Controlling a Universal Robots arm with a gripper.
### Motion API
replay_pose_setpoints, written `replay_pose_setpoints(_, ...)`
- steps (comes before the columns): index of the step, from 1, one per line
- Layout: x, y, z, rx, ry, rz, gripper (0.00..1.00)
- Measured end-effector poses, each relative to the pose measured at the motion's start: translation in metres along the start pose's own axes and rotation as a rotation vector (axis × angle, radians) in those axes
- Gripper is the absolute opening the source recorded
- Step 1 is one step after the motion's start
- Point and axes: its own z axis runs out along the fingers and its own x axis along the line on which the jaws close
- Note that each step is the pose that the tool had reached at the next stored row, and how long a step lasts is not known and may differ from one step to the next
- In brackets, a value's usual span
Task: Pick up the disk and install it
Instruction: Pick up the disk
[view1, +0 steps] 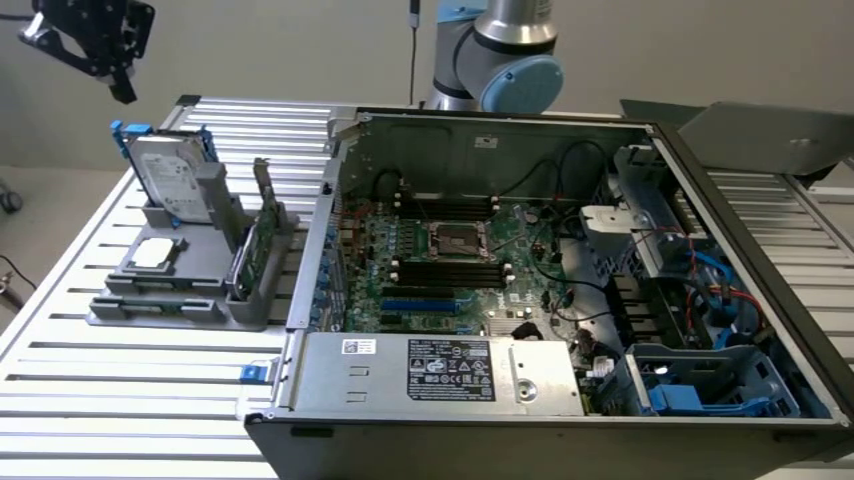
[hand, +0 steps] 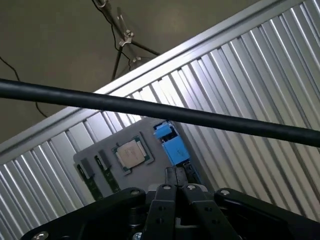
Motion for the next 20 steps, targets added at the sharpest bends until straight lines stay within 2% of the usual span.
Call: replay_pose_setpoints(20,0.000,-0.0004,0.0123,0.0021,-0.0007,-0.354,0.11)
